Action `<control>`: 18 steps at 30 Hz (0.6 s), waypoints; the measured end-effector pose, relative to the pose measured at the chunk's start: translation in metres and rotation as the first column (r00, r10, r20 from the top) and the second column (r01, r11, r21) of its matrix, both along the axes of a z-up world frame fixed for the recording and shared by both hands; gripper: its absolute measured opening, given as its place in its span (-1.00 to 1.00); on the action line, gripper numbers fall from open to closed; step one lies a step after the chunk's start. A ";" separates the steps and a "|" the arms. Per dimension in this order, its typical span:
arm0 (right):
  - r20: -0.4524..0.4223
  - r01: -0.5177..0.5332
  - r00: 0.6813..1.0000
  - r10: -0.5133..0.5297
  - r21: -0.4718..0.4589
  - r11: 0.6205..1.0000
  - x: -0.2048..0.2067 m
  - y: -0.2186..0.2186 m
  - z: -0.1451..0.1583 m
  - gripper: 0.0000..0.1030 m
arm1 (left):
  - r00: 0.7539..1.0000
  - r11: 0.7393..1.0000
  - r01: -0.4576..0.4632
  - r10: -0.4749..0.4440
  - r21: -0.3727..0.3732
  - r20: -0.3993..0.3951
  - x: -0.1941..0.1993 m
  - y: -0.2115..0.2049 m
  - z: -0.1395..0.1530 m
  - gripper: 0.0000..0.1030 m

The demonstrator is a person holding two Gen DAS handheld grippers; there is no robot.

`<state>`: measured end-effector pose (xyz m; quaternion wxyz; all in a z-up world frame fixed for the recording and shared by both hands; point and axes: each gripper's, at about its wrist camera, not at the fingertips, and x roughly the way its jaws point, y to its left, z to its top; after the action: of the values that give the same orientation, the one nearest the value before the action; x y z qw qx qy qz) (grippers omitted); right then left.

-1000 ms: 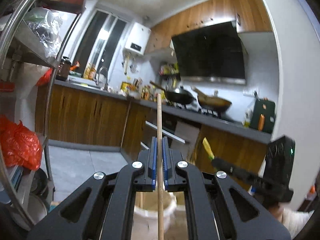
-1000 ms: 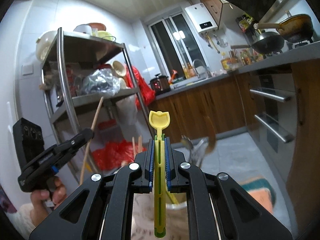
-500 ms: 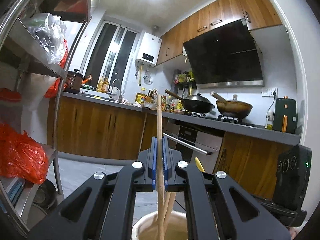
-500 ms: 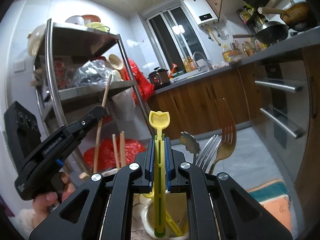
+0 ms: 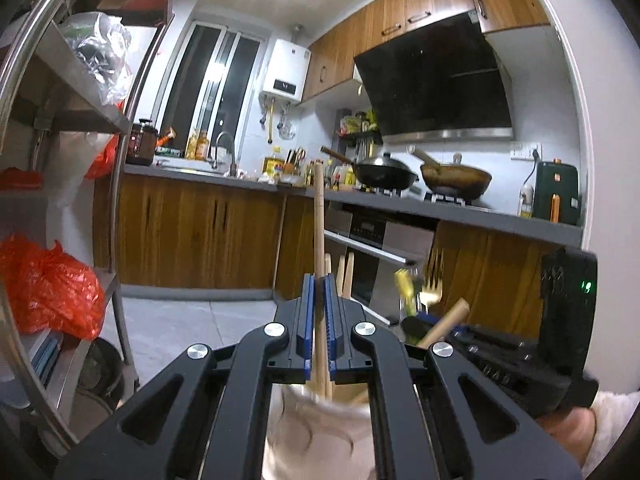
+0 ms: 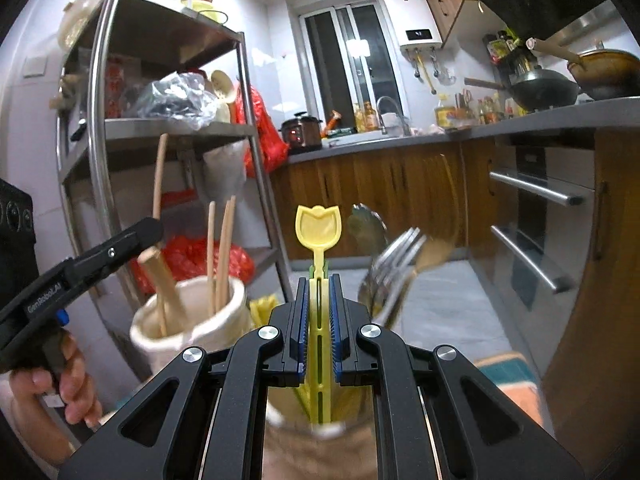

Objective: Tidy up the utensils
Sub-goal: 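Lower the yellow utensil into the short cup while the left tool lowers the chopstick into the tall cup, then open both tools to release the utensils and withdraw from the holder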

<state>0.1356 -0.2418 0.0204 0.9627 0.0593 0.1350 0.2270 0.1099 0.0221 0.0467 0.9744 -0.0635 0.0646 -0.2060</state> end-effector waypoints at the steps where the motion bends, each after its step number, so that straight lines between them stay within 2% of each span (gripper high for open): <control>1: -0.003 0.006 1.000 -0.006 -0.017 1.000 -0.004 0.000 -0.001 -0.79 | 1.000 1.000 -0.002 0.003 0.012 -0.019 -0.002 0.000 -0.003 -0.91; 8: -0.039 0.009 0.999 -0.012 -0.071 0.997 -0.012 0.004 -0.007 -0.79 | 0.998 0.999 -0.005 0.008 0.048 -0.063 -0.004 -0.003 -0.012 -0.88; 12: -0.038 0.014 0.999 -0.016 -0.064 0.998 -0.014 0.001 -0.010 -0.56 | 0.998 0.998 -0.013 0.017 0.064 -0.065 -0.005 -0.001 -0.014 -0.88; 15: -0.014 0.030 0.999 -0.031 -0.067 0.997 -0.019 -0.002 -0.007 -0.54 | 0.998 0.997 -0.020 0.024 0.073 -0.059 -0.008 -0.001 -0.015 -0.83; 17: -0.003 0.037 0.999 -0.038 -0.066 0.997 -0.025 -0.005 -0.005 -0.47 | 0.998 0.997 -0.023 0.027 0.071 -0.059 -0.010 0.002 -0.016 -0.48; 18: 0.006 0.044 0.999 -0.044 -0.063 0.997 -0.029 -0.007 -0.005 -0.38 | 0.998 0.998 -0.025 0.029 0.066 -0.057 -0.012 0.003 -0.016 -0.41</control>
<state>0.1061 -0.2488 0.0152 0.9692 0.0313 0.1384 0.2015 0.0977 0.0254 0.0309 0.9763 -0.0384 0.0988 -0.1887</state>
